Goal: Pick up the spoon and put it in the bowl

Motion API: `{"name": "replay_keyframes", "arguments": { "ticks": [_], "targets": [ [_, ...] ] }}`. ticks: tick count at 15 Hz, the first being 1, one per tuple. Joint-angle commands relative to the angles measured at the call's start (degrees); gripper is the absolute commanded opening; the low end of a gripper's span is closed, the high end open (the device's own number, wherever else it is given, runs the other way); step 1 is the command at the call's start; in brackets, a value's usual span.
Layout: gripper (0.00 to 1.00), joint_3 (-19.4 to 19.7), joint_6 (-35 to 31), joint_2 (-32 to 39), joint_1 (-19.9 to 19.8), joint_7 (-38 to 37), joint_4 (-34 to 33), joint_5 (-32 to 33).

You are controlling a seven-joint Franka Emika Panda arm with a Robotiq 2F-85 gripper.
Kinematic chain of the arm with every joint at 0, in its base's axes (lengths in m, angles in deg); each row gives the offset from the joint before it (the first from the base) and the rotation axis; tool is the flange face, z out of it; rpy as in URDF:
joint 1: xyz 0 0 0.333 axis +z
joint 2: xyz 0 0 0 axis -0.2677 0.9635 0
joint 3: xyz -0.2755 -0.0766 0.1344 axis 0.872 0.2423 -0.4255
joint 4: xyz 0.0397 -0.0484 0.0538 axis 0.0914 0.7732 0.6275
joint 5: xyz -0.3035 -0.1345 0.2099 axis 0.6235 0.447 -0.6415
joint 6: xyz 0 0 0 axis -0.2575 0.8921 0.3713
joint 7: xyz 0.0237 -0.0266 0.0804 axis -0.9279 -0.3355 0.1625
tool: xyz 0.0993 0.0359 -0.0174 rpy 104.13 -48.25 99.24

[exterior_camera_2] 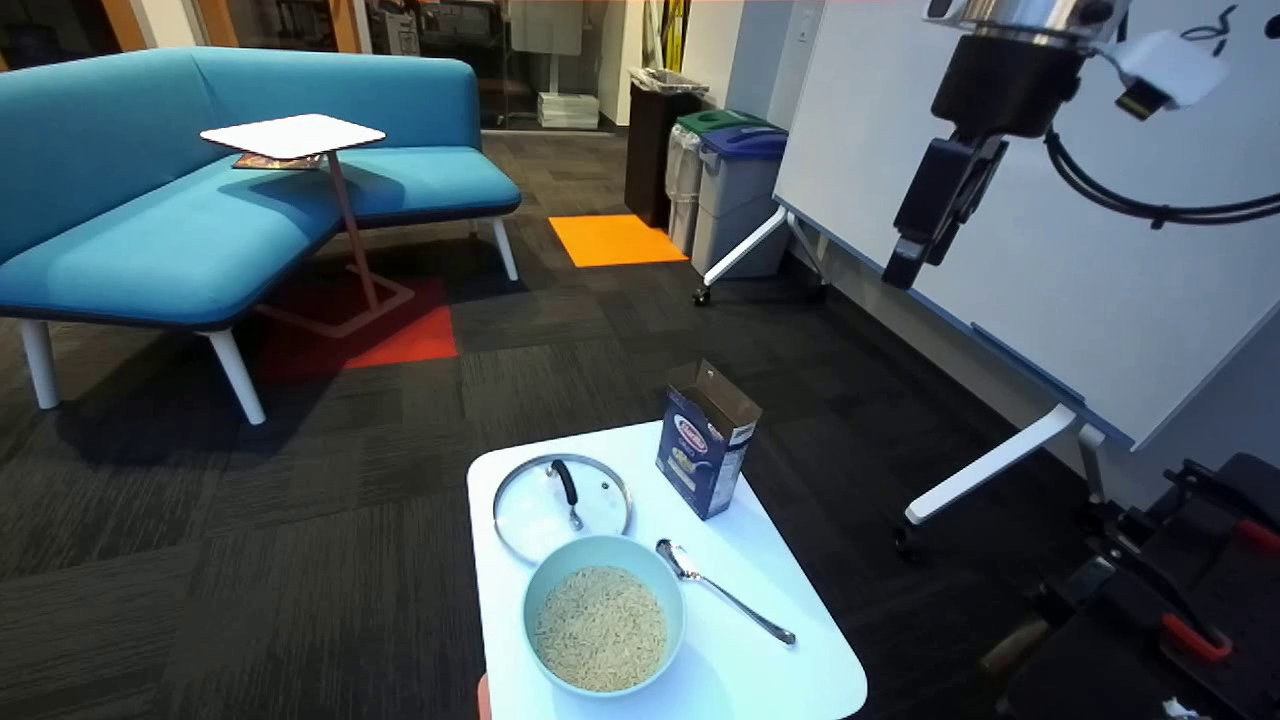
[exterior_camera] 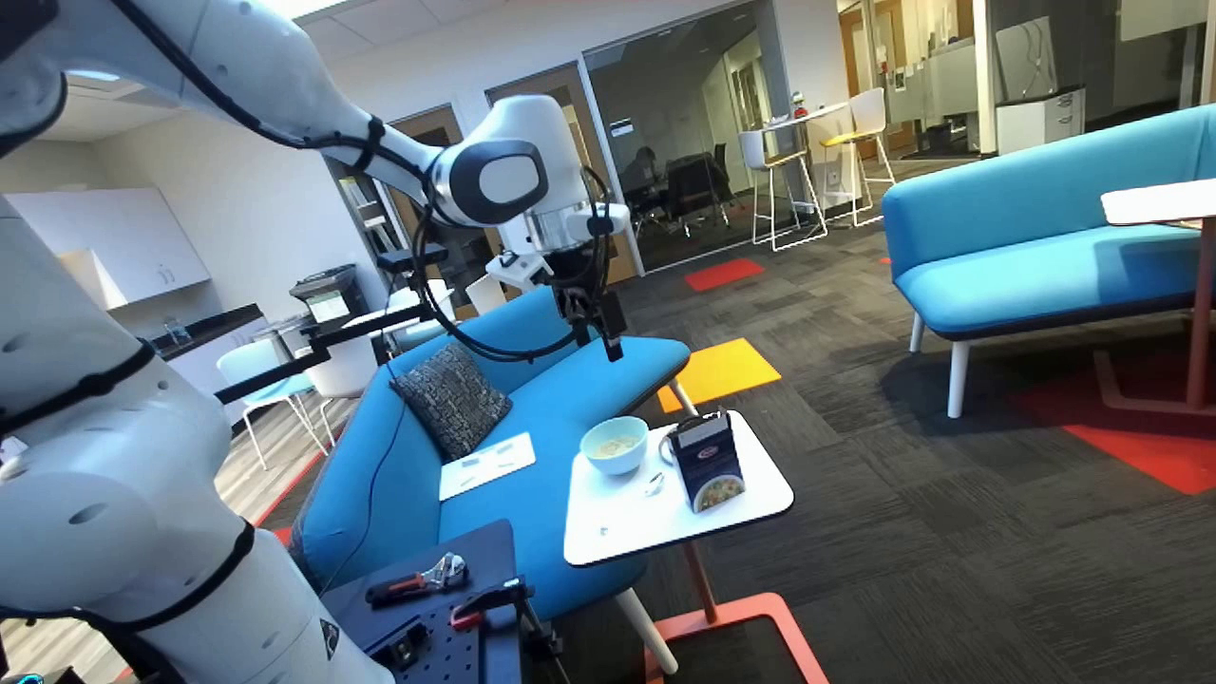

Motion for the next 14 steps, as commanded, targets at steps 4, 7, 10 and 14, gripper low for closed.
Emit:
{"name": "replay_keyframes", "arguments": {
  "ticks": [4, 7, 10, 14],
  "targets": [
    [1.00, -3.85, -12.71, 9.57, 3.90, -9.96, 0.14, 0.09],
    [1.00, -3.94, -11.64, 10.22, 4.48, -9.18, 0.05, -0.09],
    [1.00, -4.32, -11.70, 11.72, 5.19, -9.32, -0.06, -0.13],
    [1.00, -3.21, -13.98, 13.66, 5.81, -14.19, 0.29, 5.24]
  ]
}}
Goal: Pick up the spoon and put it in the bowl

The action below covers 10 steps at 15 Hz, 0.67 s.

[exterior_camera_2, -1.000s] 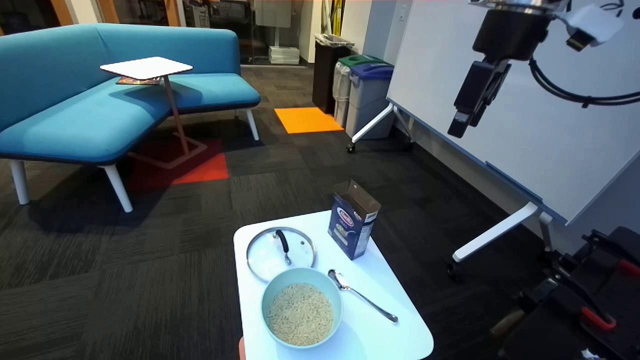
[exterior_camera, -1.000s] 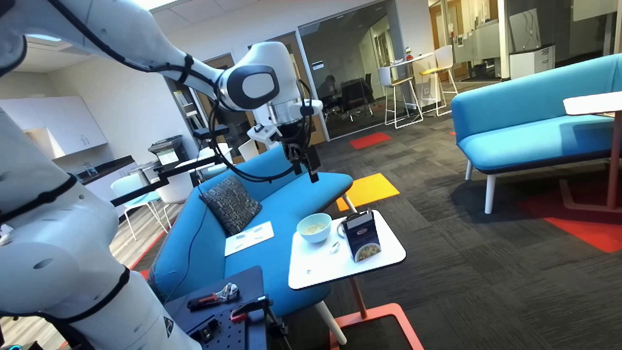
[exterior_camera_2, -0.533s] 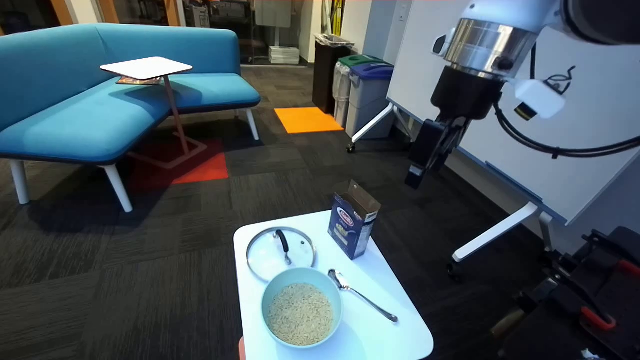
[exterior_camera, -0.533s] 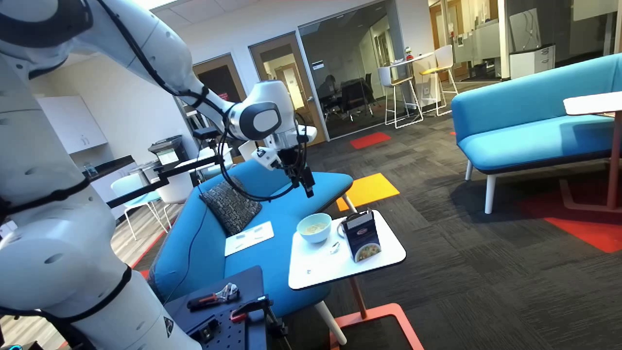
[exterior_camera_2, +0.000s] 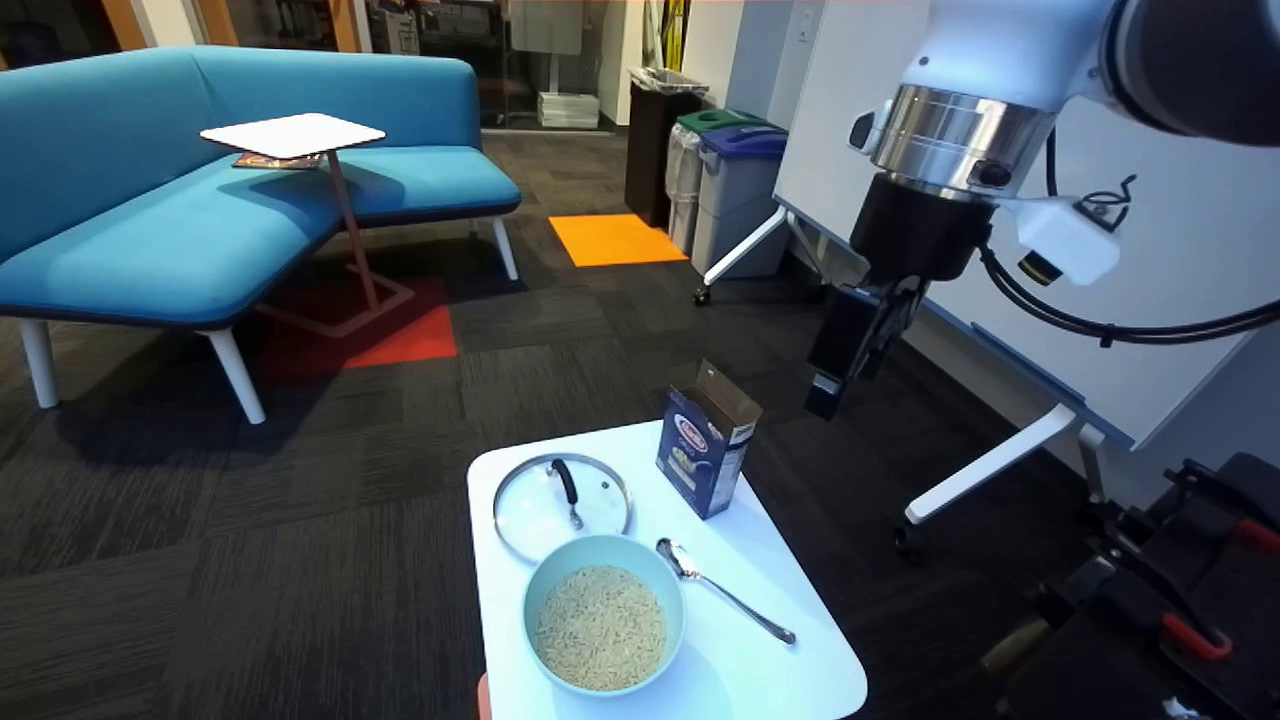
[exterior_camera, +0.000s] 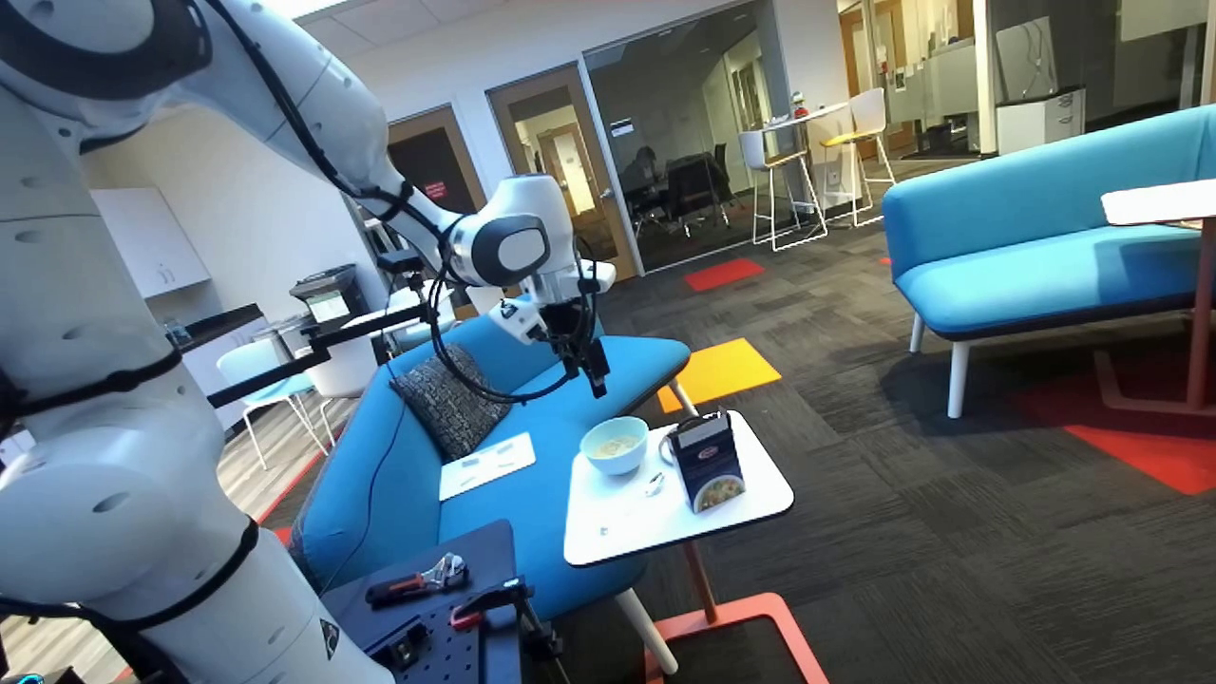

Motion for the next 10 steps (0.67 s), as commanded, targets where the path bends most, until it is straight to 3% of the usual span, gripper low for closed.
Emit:
{"name": "replay_keyframes", "arguments": {
  "ticks": [1, 5, 10],
  "targets": [
    [1.00, 1.31, -3.34, 2.81, 1.06, -5.85, 0.76, 6.03],
    [1.00, 1.60, -10.51, 7.82, 2.72, -8.83, 2.80, 8.98],
    [1.00, 4.67, -21.21, 16.66, 6.36, -10.84, 2.83, 8.47]
  ]
}}
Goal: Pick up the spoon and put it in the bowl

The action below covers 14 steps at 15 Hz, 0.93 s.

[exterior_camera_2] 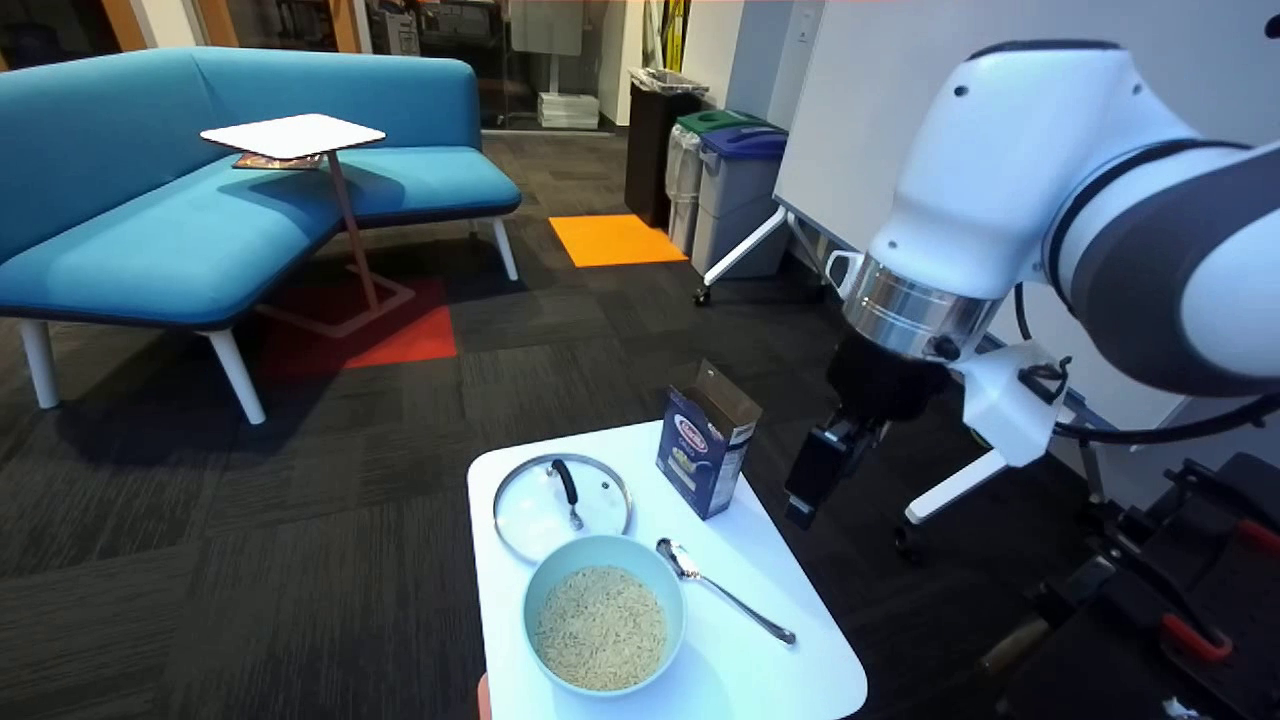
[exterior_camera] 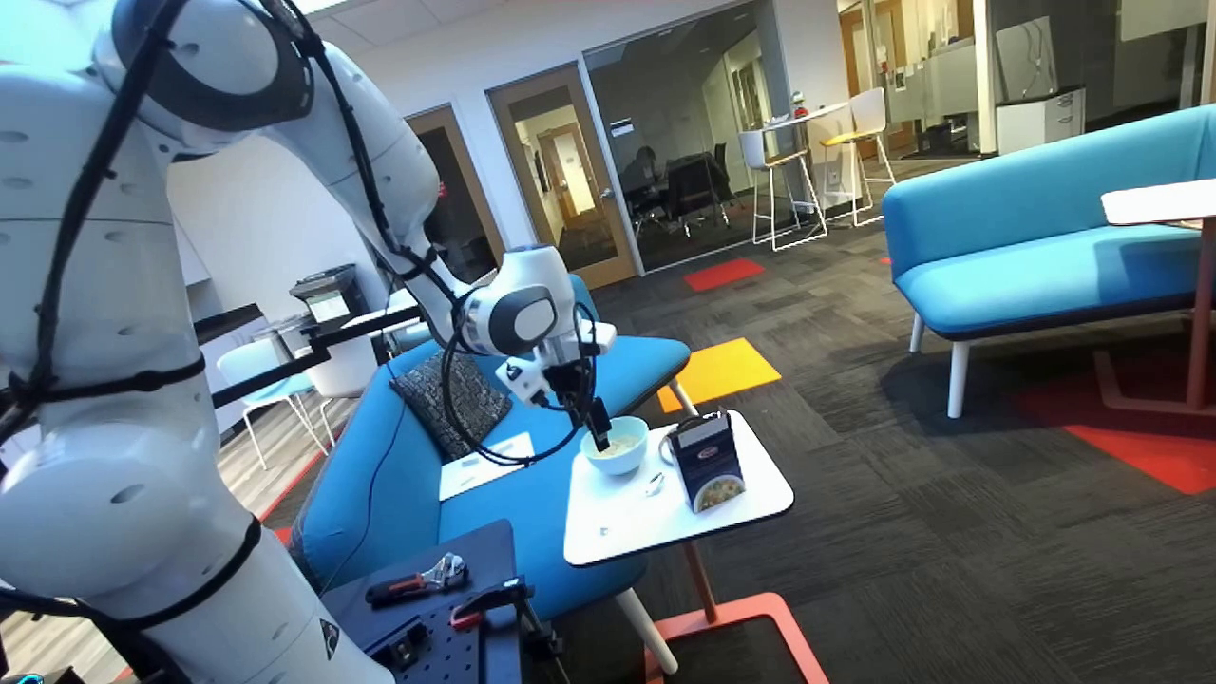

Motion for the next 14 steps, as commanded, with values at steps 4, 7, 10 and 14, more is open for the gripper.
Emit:
{"name": "replay_keyframes", "arguments": {
  "ticks": [4, 7, 10, 14],
  "targets": [
    [1.00, 7.03, -9.84, 11.58, 7.79, -3.16, -2.37, -0.41],
    [1.00, 9.36, -11.01, 15.82, 11.17, -3.62, -4.50, -1.69],
    [1.00, 9.20, -11.17, 19.76, 12.31, -2.82, -7.63, -3.81],
    [1.00, 9.43, -9.74, 24.18, 13.21, -2.05, -12.46, -5.16]
  ]
}}
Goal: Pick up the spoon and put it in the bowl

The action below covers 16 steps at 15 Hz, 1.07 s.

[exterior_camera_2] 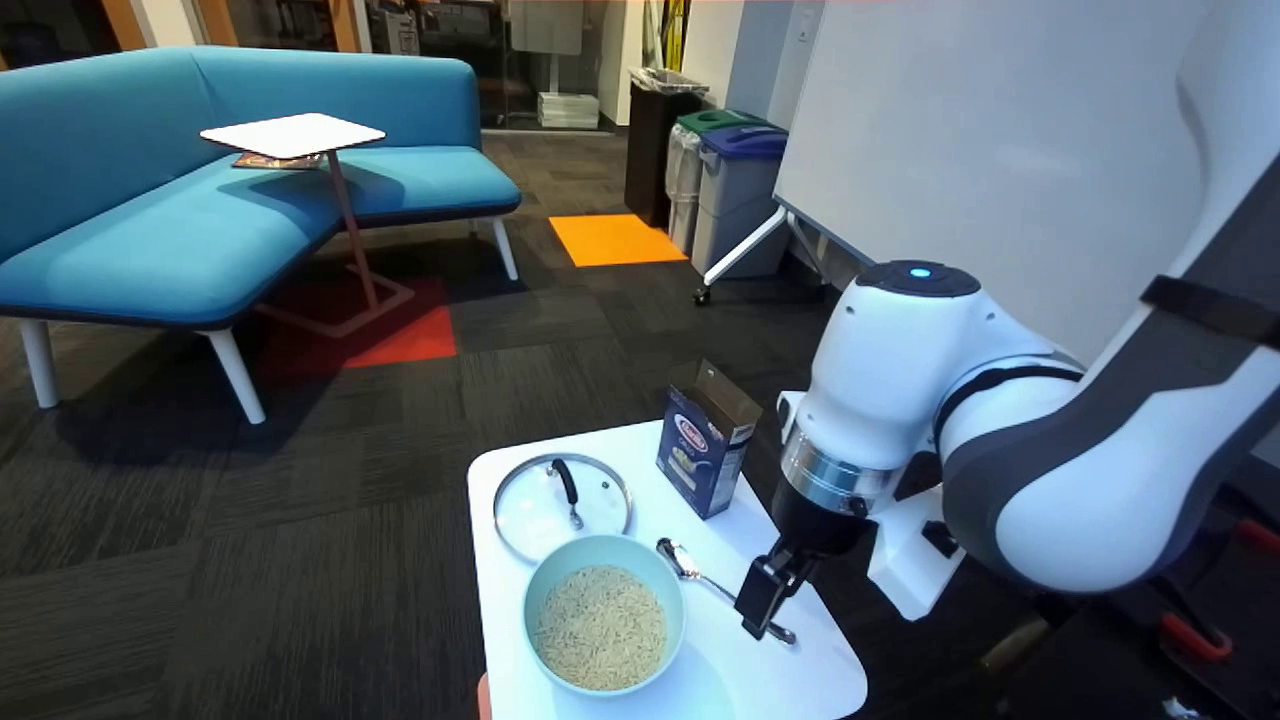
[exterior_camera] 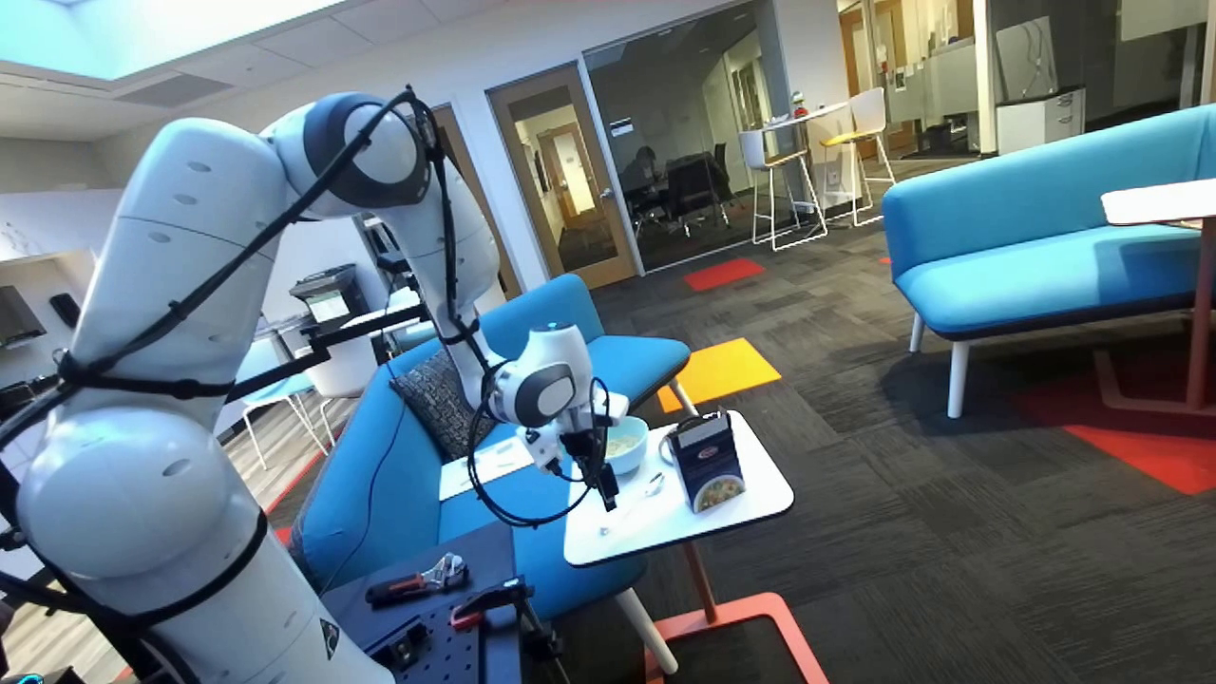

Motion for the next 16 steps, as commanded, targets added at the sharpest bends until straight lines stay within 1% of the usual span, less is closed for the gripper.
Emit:
{"name": "replay_keyframes", "arguments": {
  "ticks": [1, 5, 9, 10, 11, 16],
  "targets": [
    [1.00, 1.22, 0.50, 3.93, 1.74, 0.06, -4.70, -1.49],
    [1.00, 2.36, 2.02, 6.73, 2.95, -0.07, -8.25, -1.71],
    [1.00, 3.02, 2.72, 8.41, 3.76, -0.40, -10.14, -2.02],
    [0.75, 3.24, 2.69, 8.70, 4.00, -0.48, -10.37, -2.09],
    [0.74, 3.31, 2.72, 8.87, 4.06, -0.40, -10.56, -2.17],
    [0.34, 3.06, 2.12, 9.07, 3.41, -0.31, -10.32, -3.30]
  ]
}}
